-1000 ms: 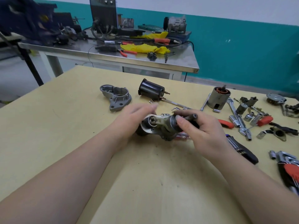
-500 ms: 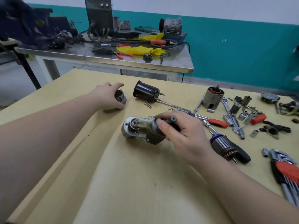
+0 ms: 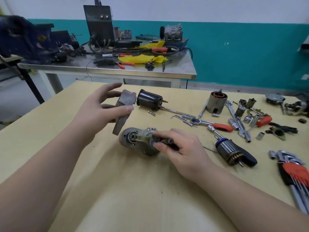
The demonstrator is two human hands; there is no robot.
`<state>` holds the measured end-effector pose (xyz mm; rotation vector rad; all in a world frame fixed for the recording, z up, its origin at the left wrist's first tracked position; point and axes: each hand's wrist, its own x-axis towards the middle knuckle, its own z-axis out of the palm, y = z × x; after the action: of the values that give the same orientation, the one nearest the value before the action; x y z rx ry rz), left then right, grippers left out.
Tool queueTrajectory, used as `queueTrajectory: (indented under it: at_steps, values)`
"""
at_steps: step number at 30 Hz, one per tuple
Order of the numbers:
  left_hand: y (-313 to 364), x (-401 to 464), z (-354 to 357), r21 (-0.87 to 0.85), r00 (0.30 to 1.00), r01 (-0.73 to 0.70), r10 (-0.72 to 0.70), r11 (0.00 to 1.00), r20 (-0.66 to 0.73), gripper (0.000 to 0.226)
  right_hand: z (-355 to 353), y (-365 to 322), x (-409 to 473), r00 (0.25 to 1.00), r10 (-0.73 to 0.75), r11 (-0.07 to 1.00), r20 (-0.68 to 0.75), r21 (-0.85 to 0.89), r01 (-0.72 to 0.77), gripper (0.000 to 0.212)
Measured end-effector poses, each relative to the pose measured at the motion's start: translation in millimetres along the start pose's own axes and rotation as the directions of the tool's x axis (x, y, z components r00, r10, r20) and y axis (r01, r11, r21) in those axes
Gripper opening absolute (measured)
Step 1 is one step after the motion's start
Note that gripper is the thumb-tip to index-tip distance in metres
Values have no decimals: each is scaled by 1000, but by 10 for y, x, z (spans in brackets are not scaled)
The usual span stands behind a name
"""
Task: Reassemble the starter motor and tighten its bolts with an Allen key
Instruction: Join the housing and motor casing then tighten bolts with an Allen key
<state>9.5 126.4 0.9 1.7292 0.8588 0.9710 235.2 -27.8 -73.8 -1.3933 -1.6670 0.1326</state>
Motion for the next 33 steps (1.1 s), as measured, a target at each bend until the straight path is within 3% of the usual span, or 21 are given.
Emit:
queueTrajectory:
  at_steps: [3,7,11,13,19,25,28,31,33]
  values:
    - [146,-196,94,-255,999,-31,24,966,-30,73,-14,-6,1,999,25,1000,43,-19,-24,31]
    - [233,-308,269,-430,996,-88,77,898,-44,61,-15,-23,-19,992,61,997,109,-62,-55,44]
    - [231,-358,452,-682,985,39,87,730,150,44,-11,-43,-7,990,94,995,106,-48,-89,41]
    - [198,-398,506,-766,983,101,53,635,174,44,-21,-46,-10,989,101,995,109,-28,-98,42]
    - [166,-394,513,-800,991,83,38,594,131,38,-100,-75,-39,990,122,975,65,181,-132,73]
    - [233,-401,557,-852,990,106,29,513,141,41,-152,-207,26,962,238,902,-136,398,-167,46]
    - [282,-415,609,-831,988,109,32,545,150,42,-260,-309,107,951,264,876,-162,453,-166,49]
    - [311,-432,658,-807,992,2,98,590,74,38,-358,-437,145,935,315,825,-164,535,-184,52]
    - [349,-454,676,-774,967,-146,252,617,19,42,-404,-538,187,905,413,736,-101,622,-267,54]
